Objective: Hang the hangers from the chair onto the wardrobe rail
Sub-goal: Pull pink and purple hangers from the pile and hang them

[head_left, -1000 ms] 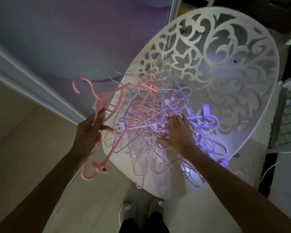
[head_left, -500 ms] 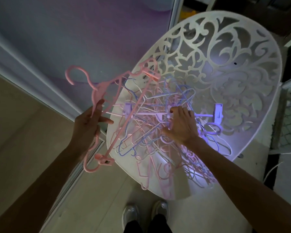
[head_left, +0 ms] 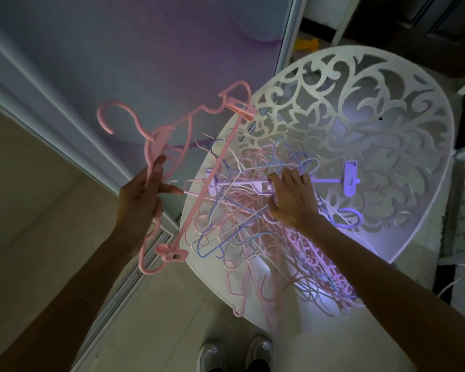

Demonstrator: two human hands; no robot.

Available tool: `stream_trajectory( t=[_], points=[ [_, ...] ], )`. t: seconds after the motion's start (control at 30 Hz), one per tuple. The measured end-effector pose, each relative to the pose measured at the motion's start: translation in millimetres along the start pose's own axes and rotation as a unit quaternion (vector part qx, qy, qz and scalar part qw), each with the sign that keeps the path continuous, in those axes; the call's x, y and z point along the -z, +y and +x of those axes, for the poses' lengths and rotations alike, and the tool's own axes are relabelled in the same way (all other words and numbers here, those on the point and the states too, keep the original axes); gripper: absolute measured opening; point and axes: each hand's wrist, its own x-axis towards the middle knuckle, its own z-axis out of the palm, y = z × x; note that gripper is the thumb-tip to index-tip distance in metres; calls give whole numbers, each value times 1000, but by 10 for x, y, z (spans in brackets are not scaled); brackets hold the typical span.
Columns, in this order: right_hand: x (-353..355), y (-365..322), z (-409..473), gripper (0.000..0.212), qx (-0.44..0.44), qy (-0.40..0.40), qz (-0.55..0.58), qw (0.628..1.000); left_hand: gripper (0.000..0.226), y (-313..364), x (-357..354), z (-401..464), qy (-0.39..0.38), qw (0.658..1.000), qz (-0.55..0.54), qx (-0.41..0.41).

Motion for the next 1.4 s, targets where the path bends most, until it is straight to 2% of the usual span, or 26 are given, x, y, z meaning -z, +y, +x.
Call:
stream_trajectory(
  t=[0.23, 0.37, 0.53, 0.67, 0.77, 0.87, 0.93, 1.03, 1.1, 1.17, 1.23, 1.3, 1.4],
  points=[
    [286, -125, -2, 45, -11, -51, -8, 999, 30, 14, 46, -70, 8, 1000, 10, 7],
    [576, -181, 25, 52, -4, -132, -13, 991, 31, 96, 11, -178, 27, 999, 27, -1],
    [786, -264, 14, 47, 30, -140, -6, 990, 31, 91, -9, -388, 115, 988, 94, -52],
    [738, -136, -183, 48, -17, -193, 49, 980, 41, -66, -18, -615, 182, 955, 217, -82],
    [726, -66, -278, 49, -25, -202, 65, 977, 43, -283, -174, -685, 158, 948, 260, -95],
    [795, -38, -273, 50, -20, -205, 60, 977, 46, -471, -429, -603, 126, 954, 253, -98],
    [811, -4, -263, 51, -7, -203, 50, 978, 46, -579, -577, -498, 114, 959, 255, -49],
    [805, 70, -264, 51, 12, -220, 50, 974, 52, -695, -719, -317, 59, 955, 282, 77],
    [782, 113, -250, 51, 13, -228, 57, 972, 53, -733, -760, -167, 63, 946, 289, 130],
    [733, 158, -222, 51, 7, -225, 73, 972, 58, -793, -839, -26, 70, 947, 279, 143],
    [674, 203, -211, 51, -4, -222, 97, 970, 59, -823, -949, 52, 27, 954, 260, 148],
    [600, 259, -221, 49, -18, -226, 125, 966, 41, -837, -1060, 39, 3, 961, 222, 164],
    [535, 326, -220, 50, -20, -228, 130, 965, 28, -862, -1106, 5, 45, 964, 192, 179]
  ],
)
